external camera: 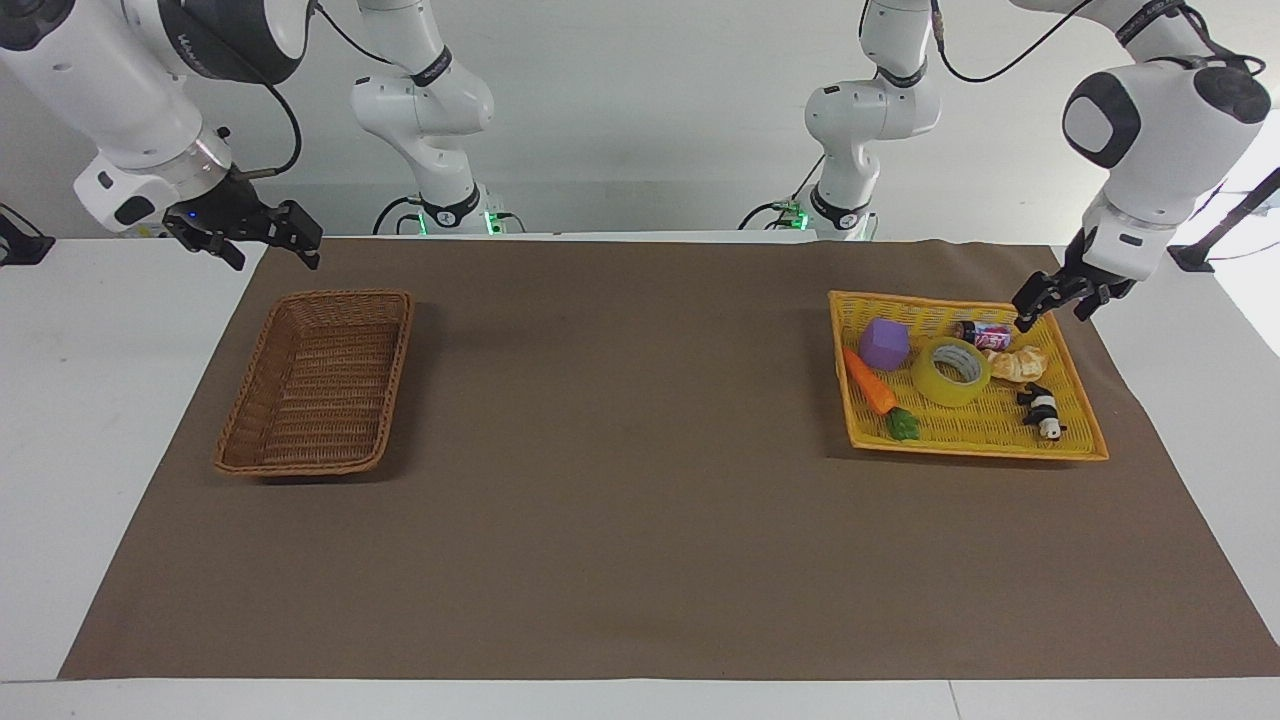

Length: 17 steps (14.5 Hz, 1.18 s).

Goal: Move tape to another basket

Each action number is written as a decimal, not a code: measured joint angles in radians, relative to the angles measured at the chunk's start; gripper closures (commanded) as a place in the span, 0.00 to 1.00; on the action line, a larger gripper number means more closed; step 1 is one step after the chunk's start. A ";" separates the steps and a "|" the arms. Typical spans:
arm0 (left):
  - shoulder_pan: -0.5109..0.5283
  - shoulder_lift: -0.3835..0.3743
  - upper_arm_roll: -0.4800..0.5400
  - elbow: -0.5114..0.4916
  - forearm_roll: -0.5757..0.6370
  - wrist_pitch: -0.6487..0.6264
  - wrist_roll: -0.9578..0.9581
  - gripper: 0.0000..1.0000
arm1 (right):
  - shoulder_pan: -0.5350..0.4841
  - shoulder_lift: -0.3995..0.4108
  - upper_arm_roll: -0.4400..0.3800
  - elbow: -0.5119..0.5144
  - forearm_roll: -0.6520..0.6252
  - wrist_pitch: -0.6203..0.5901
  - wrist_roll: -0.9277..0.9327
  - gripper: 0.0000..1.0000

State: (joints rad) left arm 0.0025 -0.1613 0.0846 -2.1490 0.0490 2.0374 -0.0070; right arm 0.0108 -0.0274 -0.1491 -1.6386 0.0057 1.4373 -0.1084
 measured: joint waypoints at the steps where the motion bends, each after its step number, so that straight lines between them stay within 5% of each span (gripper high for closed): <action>1: 0.000 -0.004 -0.001 -0.038 0.000 0.025 -0.001 0.18 | 0.000 0.000 0.000 0.000 0.000 0.000 0.000 0.00; 5: 0.003 0.002 -0.001 -0.190 0.000 0.172 -0.002 0.18 | 0.000 0.000 0.000 0.000 0.000 0.000 0.000 0.00; 7: 0.004 0.017 -0.001 -0.228 0.000 0.220 -0.002 0.30 | 0.000 0.000 0.000 0.000 0.000 0.000 0.000 0.00; 17: 0.016 0.072 -0.001 -0.232 0.000 0.260 -0.004 0.33 | 0.000 0.000 0.000 0.000 0.000 0.000 0.000 0.00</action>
State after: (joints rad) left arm 0.0186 -0.0890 0.0841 -2.3806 0.0490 2.2975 -0.0114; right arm 0.0108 -0.0274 -0.1491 -1.6386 0.0057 1.4373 -0.1084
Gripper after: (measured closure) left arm 0.330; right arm 0.000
